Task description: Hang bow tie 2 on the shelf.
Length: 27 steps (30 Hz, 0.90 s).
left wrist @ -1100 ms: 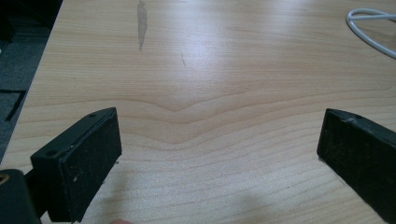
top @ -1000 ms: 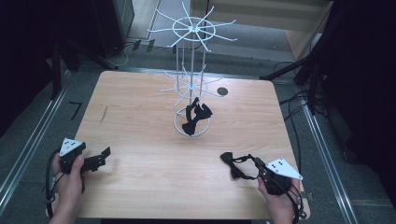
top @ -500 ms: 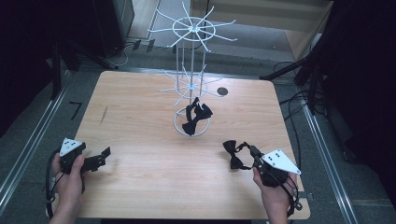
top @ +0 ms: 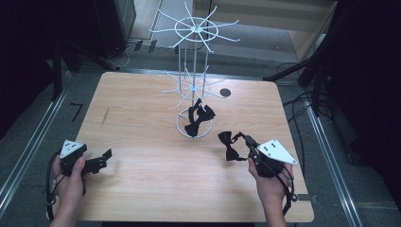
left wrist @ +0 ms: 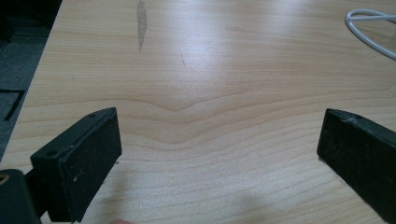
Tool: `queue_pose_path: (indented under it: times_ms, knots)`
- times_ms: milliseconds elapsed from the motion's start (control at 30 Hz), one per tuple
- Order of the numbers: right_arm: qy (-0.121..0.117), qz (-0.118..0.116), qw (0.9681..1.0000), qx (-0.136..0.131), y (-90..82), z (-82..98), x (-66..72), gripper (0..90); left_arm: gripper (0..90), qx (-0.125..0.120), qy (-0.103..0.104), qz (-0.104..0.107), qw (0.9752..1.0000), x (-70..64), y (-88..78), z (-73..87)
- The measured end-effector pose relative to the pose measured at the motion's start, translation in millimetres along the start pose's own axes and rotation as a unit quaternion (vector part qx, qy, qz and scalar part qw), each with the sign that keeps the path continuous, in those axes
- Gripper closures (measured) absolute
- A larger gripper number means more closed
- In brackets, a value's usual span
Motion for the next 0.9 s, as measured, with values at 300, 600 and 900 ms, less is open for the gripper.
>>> queue_pose_path:
  times_ms: [300, 600, 900]
  knots:
    - [-0.004, 0.000, 1.0000, -0.003, 5.7, -17.4, 2.0, 90.0, 0.1, -0.002, -0.001, 0.000, 1.0000, 0.0, 0.2, -0.1]
    - [-0.002, -0.003, 1.0000, -0.003, 13.9, -31.6, 5.1, 90.0, 0.2, -0.001, -0.001, 0.000, 1.0000, 0.2, 0.1, -0.1]
    - [0.010, -0.004, 0.9999, -0.003, 20.7, -44.4, 6.0, 90.0, 0.2, 0.000, -0.002, 0.003, 1.0000, 0.7, -0.2, 0.0]
Point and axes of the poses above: each handheld gripper's, and its own axes: y roughly forward along the jaws, z roughly out of its underside, x roughly to its left, the point moved 5 cm from there along y, roughly forward along the jaws, and after that the axes turned 9 degrees about x, right-handed, at the moved point
